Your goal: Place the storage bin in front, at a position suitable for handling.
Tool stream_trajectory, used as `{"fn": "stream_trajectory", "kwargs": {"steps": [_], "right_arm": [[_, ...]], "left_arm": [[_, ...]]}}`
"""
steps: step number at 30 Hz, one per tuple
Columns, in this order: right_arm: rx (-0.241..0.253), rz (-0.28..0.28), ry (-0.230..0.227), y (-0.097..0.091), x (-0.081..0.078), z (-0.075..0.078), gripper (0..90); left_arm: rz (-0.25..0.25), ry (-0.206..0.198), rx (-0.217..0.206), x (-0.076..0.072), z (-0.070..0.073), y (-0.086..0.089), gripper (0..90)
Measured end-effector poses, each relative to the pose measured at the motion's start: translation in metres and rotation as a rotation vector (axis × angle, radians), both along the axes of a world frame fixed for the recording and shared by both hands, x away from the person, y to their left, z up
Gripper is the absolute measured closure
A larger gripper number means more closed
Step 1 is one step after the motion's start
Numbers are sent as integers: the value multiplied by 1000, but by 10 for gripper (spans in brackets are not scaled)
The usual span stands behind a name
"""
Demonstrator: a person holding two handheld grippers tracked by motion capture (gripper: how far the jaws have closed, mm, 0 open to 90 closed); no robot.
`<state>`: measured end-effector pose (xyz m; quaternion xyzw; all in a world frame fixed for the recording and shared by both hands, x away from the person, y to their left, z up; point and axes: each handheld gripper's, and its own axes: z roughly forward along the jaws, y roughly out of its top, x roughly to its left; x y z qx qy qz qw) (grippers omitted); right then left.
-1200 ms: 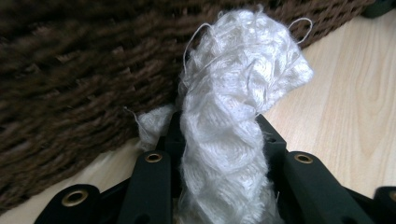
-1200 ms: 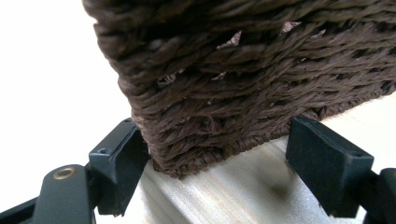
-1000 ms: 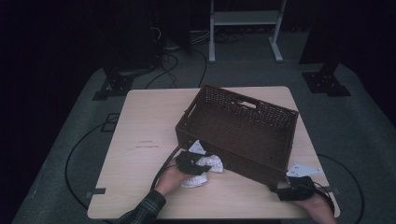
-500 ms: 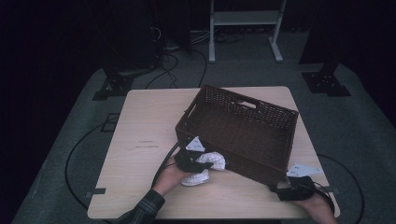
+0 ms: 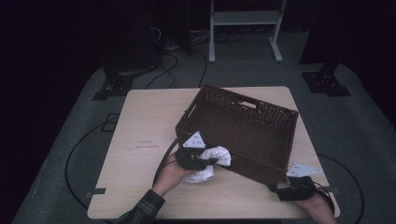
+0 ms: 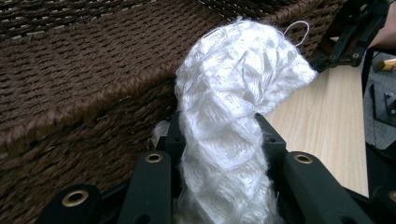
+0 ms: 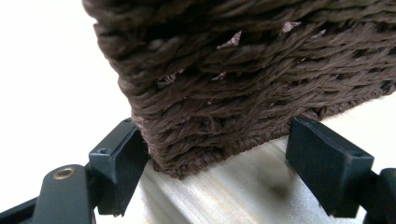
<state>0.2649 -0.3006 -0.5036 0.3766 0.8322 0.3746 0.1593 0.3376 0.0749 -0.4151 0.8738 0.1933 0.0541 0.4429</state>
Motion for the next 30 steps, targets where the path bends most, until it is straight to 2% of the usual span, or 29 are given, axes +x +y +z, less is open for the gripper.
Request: {"fn": "stream_trajectory", "kwargs": {"steps": [7, 16, 25, 29, 30], "right_arm": [[-1, 1, 0, 0, 0, 0, 208], [-2, 0, -1, 0, 0, 0, 208], [-1, 0, -1, 0, 0, 0, 208], [-1, 0, 0, 0, 0, 0, 208], [-1, 0, 0, 0, 0, 0, 208]], "left_arm": [[0, 31, 13, 3, -12, -6, 656], [2, 62, 55, 7, -29, -12, 657], [-5, 93, 113, 8, -49, -19, 659], [-20, 96, 166, 8, -58, -24, 658], [-17, 100, 164, 8, -60, -25, 659]]}}
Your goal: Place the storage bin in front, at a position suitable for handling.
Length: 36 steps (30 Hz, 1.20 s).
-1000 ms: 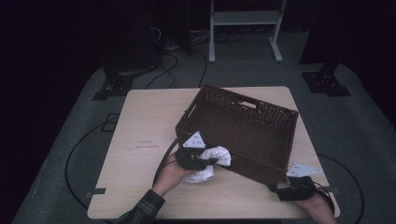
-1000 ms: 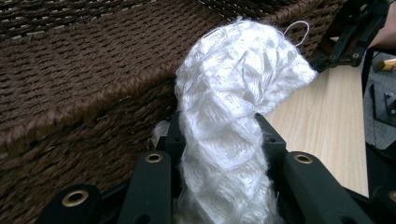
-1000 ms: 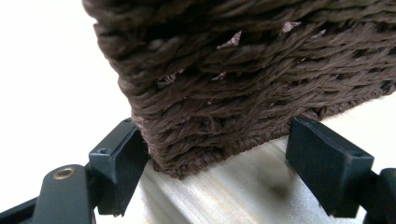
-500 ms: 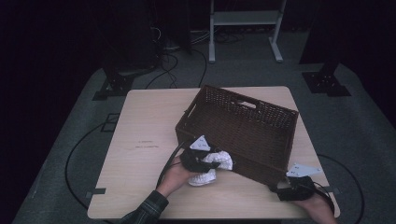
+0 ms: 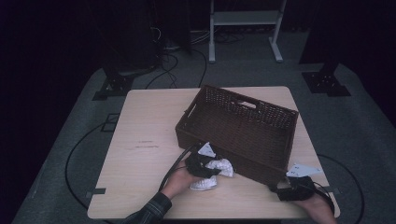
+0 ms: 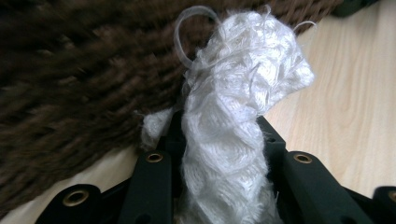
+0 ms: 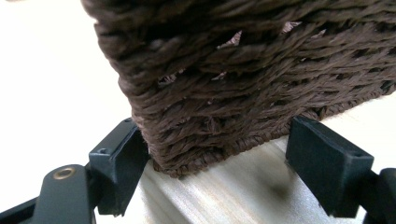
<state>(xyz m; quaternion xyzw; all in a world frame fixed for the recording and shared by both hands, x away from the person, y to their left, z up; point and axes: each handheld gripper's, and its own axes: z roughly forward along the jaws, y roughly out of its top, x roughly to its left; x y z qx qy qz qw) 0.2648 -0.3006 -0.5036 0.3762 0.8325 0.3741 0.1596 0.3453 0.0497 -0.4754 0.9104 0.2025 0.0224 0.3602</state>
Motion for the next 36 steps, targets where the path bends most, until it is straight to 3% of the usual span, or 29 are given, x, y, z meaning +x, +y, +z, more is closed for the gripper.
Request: {"fn": "stream_trajectory", "kwargs": {"steps": [7, 11, 25, 32, 36], "right_arm": [[0, 0, 0, 0, 0, 0, 208], [0, 0, 0, 0, 0, 0, 208], [0, 0, 0, 0, 0, 0, 208], [0, -1, 0, 0, 0, 0, 208], [0, -1, 0, 0, 0, 0, 208]], "left_arm": [[-2, -23, 10, -2, 2, 0, 661], [-1, -37, -4, -4, 9, 1, 660], [-11, -75, -130, -12, 44, 0, 661], [-16, -97, -168, -15, 58, -2, 662], [-20, -97, -166, -16, 59, -5, 662]]}}
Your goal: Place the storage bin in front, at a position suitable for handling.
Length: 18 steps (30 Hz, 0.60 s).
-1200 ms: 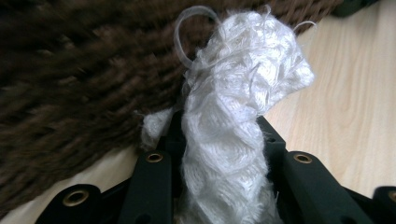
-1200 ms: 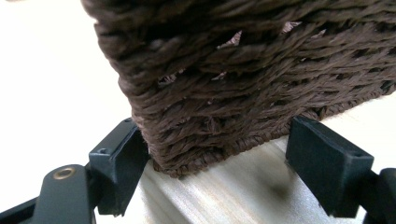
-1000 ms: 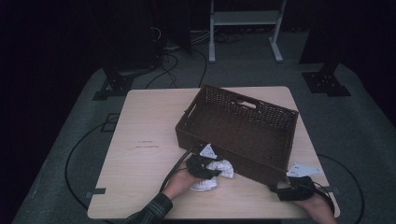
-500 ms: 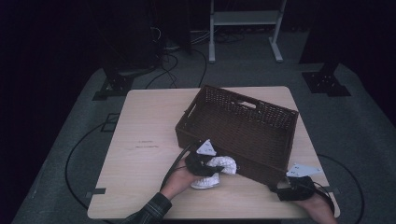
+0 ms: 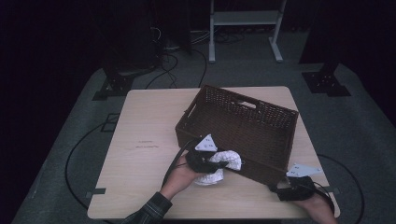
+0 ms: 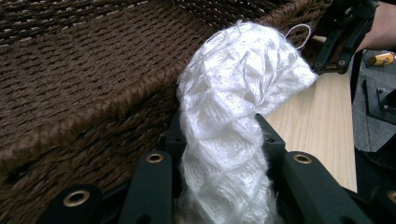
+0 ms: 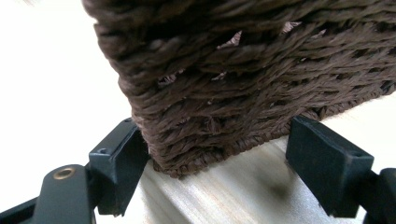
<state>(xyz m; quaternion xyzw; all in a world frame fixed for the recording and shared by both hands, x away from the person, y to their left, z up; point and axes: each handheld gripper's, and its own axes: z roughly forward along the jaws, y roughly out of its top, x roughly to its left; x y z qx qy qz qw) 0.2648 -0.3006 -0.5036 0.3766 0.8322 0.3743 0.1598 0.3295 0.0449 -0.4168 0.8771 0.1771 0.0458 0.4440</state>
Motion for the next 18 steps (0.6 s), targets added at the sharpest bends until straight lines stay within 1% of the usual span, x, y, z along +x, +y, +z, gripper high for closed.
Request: {"fn": "stream_trajectory", "kwargs": {"steps": [9, 15, 18], "right_arm": [[1, 0, 0, 0, 0, 0, 208], [0, 1, 0, 0, 0, 0, 208], [0, 1, 0, 0, 0, 0, 208]], "left_arm": [[-19, 29, 31, 3, -16, -9, 661], [-32, 48, 72, 3, -32, -19, 661], [-38, 50, 101, 3, -38, -24, 661]]}}
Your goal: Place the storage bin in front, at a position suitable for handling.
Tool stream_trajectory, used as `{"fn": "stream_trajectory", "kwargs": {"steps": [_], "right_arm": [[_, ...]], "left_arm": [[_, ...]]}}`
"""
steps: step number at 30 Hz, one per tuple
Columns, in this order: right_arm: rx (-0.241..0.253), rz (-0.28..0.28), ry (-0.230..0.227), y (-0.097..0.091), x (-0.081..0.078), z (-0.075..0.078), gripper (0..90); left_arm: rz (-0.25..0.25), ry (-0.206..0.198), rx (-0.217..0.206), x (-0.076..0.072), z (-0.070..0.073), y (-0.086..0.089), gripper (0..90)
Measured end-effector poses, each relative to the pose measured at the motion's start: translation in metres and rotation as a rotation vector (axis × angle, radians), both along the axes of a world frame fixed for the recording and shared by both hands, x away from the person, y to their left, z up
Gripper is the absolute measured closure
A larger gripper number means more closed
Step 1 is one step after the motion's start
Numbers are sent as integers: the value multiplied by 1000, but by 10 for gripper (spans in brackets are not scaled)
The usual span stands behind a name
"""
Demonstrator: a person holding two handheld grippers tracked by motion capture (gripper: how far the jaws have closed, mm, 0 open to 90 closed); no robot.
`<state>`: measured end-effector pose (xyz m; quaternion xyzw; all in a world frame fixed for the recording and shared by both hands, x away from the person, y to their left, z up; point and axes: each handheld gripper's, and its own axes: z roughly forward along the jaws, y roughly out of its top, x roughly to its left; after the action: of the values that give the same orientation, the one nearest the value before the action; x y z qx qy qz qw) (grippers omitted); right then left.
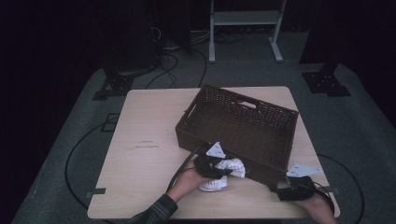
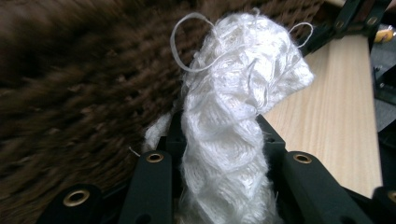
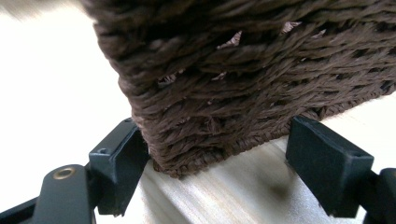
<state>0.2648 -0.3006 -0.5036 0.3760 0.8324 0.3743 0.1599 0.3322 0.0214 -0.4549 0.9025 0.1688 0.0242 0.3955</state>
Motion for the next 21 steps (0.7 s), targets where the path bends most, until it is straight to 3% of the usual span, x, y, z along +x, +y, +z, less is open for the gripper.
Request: {"fn": "stream_trajectory", "kwargs": {"steps": [4, 10, 14, 21], "right_arm": [[0, 0, 0, 0, 0, 0, 208], [0, 0, 0, 0, 0, 0, 208], [0, 0, 0, 0, 0, 0, 208], [0, 0, 0, 0, 0, 0, 208]], "left_arm": [[-12, 2, 41, 0, -9, -5, 661], [-16, 10, 69, -1, -20, -9, 661], [-17, 6, 74, -2, -19, -10, 661], [-23, -1, 27, -4, -4, -8, 661]]}}
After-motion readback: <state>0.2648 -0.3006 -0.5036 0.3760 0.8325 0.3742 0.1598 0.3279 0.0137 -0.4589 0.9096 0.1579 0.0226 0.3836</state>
